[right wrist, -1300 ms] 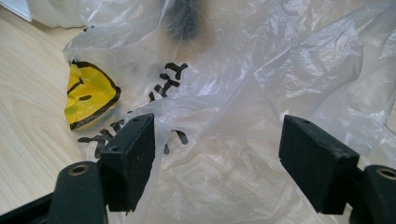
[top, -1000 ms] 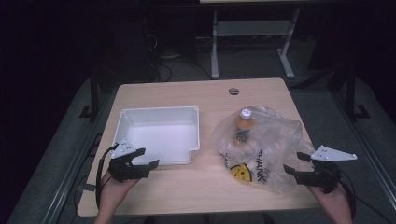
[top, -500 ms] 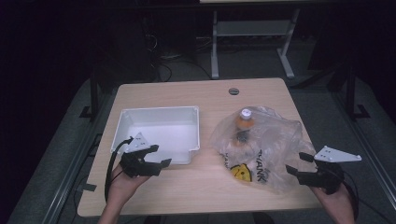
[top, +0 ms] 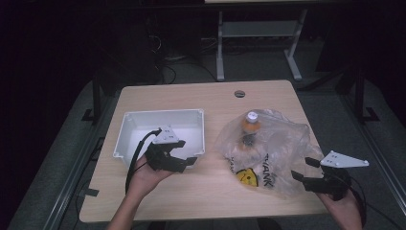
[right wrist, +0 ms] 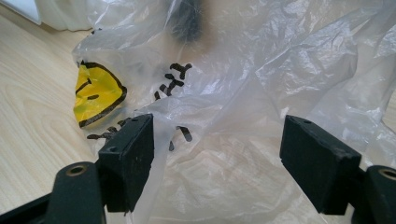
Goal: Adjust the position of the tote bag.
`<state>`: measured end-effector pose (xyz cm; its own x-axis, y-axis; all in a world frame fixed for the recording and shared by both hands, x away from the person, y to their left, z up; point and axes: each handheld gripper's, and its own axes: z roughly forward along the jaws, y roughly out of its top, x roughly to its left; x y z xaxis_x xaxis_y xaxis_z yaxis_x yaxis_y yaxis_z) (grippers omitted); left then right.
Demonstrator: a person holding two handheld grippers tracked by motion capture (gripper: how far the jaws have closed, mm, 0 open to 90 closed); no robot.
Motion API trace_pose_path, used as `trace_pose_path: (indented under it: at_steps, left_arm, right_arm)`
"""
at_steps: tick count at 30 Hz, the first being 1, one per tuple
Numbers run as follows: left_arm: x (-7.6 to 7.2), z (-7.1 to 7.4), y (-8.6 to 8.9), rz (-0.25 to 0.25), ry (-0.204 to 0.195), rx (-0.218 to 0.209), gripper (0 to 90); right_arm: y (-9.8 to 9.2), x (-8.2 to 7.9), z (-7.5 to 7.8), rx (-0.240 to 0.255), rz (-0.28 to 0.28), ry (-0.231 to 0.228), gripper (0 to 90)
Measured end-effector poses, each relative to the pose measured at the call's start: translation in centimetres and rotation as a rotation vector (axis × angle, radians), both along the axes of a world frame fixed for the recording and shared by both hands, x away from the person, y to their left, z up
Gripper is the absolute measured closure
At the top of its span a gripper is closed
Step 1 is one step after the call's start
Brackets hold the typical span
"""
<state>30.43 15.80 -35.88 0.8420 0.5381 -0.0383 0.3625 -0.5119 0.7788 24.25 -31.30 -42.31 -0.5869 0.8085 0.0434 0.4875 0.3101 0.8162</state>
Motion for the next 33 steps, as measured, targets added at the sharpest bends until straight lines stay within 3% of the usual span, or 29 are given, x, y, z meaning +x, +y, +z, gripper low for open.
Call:
trace_pose_path:
  at_steps: [16,33]
  left_arm:
    - [3.1,1.3,-5.5,-0.099,0.016,0.058,28.7]
    - [6.1,2.5,-10.8,-0.152,0.024,0.104,31.8]
  right_arm:
    - [0.0,-0.2,0.5,-0.002,0.009,-0.019,25.6]
    - [0.2,0.1,0.7,0.007,0.018,-0.021,25.6]
